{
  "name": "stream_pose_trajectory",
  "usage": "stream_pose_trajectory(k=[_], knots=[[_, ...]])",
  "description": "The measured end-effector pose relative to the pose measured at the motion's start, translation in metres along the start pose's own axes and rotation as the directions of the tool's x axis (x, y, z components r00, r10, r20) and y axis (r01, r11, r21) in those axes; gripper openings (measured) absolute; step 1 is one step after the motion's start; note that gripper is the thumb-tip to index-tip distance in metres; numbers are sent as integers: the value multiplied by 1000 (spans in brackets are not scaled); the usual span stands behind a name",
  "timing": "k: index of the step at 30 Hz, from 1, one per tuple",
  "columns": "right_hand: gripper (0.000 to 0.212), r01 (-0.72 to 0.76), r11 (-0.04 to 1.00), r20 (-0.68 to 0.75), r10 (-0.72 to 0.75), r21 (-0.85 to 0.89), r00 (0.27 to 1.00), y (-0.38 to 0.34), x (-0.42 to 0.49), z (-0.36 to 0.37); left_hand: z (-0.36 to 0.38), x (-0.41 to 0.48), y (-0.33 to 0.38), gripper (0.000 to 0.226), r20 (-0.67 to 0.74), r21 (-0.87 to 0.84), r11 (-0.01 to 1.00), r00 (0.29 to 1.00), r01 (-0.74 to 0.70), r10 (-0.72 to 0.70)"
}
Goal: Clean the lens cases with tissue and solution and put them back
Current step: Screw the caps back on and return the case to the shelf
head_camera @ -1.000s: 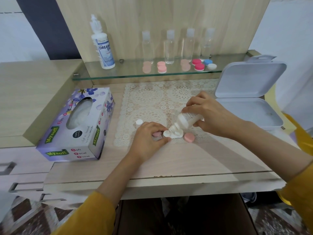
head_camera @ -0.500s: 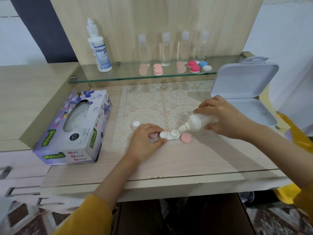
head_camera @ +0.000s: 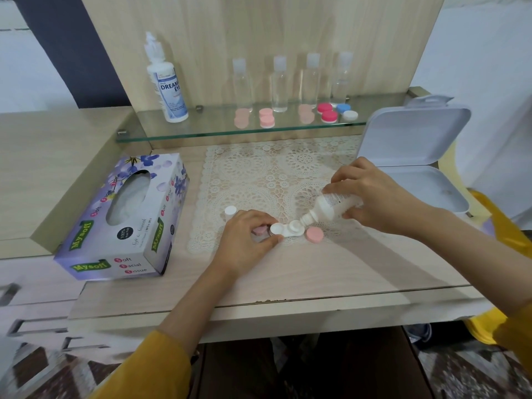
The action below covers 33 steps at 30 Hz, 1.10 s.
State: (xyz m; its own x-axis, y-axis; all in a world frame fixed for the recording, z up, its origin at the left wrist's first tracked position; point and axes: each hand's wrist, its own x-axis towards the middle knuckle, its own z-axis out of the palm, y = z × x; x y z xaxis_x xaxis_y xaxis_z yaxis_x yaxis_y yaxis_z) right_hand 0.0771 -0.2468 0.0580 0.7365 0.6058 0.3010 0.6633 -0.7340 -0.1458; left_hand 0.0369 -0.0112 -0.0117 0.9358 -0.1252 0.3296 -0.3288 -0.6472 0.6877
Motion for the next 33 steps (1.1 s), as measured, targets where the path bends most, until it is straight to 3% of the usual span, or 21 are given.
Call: stream_pose_trajectory(k=[15, 23, 28, 33], knots=[[51, 17, 999, -19, -18, -35, 1000, 0, 2, 2, 0, 1, -2, 14, -5, 25, 999, 1000, -25, 25], [54, -132, 991, 2, 132, 36, 991, 5, -8, 4, -1, -1, 1, 15, -22, 12, 1000, 1000, -23, 23], [50, -250, 946, -40, 263, 207, 964, -1, -11, 4, 1, -2, -1, 36, -64, 33, 999, 997, -36, 38], [49, -311, 767, -129, 453, 562, 882, -14, -13, 9, -7, -4, 4, 29, -290, 105, 978, 935, -179, 202]])
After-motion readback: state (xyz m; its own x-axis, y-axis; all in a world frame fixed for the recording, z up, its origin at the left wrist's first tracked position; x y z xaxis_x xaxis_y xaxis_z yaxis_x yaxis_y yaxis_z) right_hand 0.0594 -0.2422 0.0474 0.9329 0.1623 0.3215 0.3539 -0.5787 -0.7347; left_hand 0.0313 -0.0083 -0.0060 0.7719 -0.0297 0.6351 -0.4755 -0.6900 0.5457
